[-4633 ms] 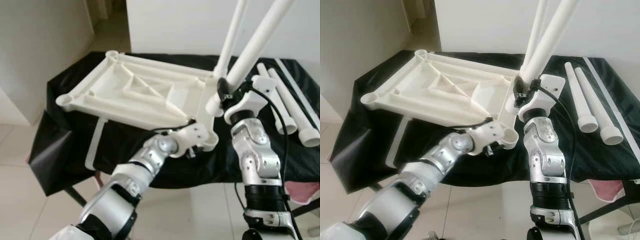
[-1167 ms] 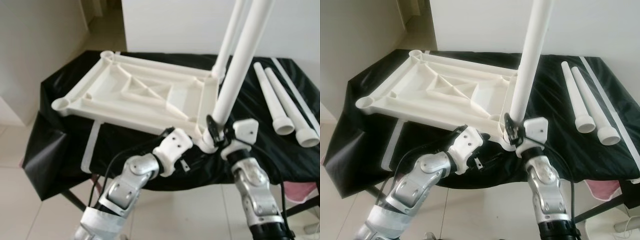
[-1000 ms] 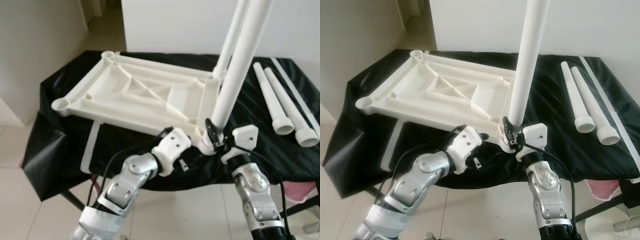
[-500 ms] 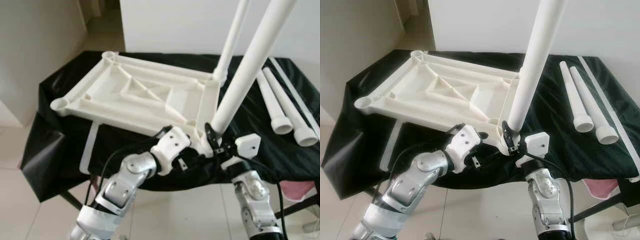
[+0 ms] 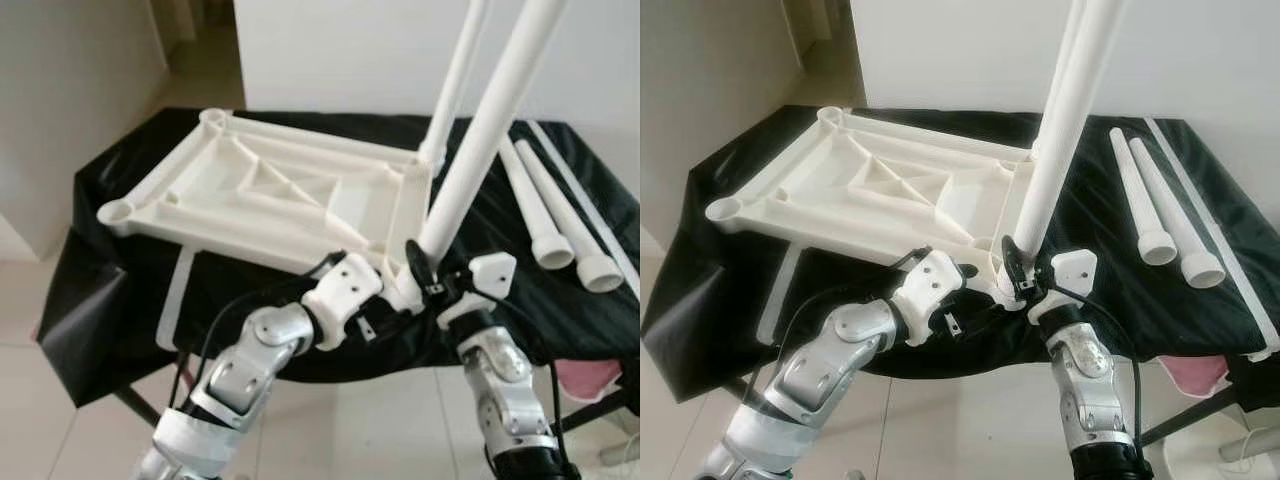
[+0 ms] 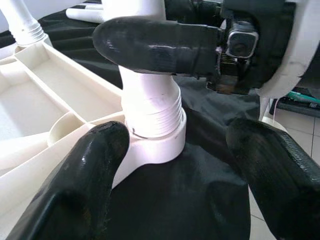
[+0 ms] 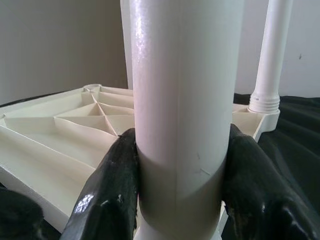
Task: Building children table
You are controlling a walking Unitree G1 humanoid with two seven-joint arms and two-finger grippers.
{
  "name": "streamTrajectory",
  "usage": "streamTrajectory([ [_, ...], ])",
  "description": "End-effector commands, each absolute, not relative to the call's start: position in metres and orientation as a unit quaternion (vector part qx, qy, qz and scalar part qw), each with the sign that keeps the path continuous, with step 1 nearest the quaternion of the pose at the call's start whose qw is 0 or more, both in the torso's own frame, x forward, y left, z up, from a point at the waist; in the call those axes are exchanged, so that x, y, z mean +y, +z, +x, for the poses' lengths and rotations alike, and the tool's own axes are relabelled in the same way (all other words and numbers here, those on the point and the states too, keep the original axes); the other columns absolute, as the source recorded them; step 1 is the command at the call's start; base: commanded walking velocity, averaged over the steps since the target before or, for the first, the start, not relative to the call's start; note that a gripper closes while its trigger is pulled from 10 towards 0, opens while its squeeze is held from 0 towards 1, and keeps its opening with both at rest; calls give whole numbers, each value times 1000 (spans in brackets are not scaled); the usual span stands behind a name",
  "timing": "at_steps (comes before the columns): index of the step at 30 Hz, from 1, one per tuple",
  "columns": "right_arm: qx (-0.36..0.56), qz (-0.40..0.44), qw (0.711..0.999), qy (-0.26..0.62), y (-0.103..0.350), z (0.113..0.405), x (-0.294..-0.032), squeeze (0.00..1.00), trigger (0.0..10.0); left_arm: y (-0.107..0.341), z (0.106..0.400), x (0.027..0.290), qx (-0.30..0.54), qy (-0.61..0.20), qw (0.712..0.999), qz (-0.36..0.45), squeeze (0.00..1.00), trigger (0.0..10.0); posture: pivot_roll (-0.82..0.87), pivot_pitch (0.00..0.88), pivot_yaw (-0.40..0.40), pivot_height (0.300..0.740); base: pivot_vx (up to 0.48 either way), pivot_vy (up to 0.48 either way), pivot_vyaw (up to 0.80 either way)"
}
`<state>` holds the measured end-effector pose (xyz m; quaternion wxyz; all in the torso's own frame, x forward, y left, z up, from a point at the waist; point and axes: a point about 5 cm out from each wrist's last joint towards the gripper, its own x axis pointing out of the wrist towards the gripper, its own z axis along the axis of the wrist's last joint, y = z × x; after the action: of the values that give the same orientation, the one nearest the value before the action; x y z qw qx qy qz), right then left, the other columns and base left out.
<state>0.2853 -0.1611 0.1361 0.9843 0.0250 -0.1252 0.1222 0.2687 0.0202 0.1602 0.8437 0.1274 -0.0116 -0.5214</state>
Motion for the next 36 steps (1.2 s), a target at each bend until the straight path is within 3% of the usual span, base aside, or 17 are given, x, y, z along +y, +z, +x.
streamTrajectory([
  [1, -38, 42, 994, 95, 105, 283, -168, 0, 10000, 162, 264, 16, -11, -553, 823, 129, 0, 10000, -44, 60, -24, 740, 0, 0, 0],
  [19, -9, 53, 998, 44, 93, 281, -178, 0, 10000, 165, 263, 15, -16, -556, 821, 129, 0, 10000, -48, 49, -26, 740, 0, 0, 0],
  [28, -34, 56, 989, -132, 100, 281, -198, 0, 10000, 166, 262, 13, -17, -560, 818, 129, 0, 10000, -50, 46, -26, 740, 0, 0, 0],
  [32, -32, 56, 984, -163, 100, 281, -199, 0, 10000, 166, 262, 13, -17, -561, 817, 129, 0, 10000, -51, 46, -26, 740, 0, 0, 0],
  [36, -21, 60, 967, -245, 98, 284, -199, 0, 10000, 167, 262, 11, -18, -564, 816, 128, 0, 10000, -54, 45, -24, 740, 0, 0, 0],
])
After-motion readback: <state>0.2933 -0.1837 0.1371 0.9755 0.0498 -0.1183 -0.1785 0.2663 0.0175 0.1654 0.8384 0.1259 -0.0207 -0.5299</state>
